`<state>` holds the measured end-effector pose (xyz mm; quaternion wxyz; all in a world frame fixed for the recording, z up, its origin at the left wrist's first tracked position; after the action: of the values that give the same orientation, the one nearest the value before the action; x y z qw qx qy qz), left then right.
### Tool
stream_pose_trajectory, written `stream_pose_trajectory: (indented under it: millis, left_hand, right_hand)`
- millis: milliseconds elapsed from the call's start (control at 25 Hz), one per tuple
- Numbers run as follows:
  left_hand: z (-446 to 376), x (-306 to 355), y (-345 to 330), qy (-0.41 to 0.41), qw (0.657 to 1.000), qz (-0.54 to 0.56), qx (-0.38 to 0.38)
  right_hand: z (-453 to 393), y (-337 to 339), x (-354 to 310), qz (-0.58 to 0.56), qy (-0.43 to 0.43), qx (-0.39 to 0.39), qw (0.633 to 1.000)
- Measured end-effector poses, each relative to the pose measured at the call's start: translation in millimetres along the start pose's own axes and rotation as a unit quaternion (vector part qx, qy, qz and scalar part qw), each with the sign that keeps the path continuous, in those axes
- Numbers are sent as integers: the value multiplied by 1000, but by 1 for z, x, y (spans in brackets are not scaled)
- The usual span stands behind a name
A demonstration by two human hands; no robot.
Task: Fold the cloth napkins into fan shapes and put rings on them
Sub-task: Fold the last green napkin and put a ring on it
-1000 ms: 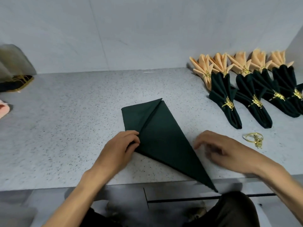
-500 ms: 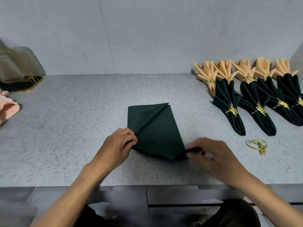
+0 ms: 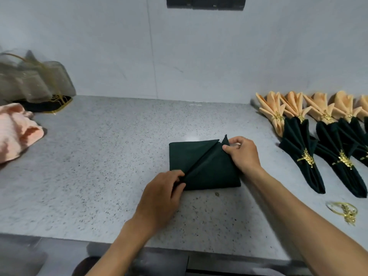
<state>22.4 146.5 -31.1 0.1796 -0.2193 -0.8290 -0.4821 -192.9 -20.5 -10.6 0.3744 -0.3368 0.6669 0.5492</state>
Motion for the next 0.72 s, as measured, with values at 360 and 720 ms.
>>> stream_pose_trajectory:
  millis: [360, 720]
  left_hand:
    - [4, -2, -2, -39, 999, -10, 8]
    - [20, 27, -7, -16, 998, -52, -14]
  right_hand:
    - [1, -17, 5, 169, 173, 17, 970]
    - [10, 7, -2, 99, 113, 41, 988]
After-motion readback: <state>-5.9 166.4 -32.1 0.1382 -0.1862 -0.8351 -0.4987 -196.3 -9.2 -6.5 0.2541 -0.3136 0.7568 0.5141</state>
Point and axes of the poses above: each hand's wrist, its own z-axis away from the middle knuckle, its own y-axis out of the back of the hand, x = y × z, the point moved 2 cm from there along -z, towards the middle knuckle, and after that the axes turned 5 degrees about x, right-handed, at the moved point
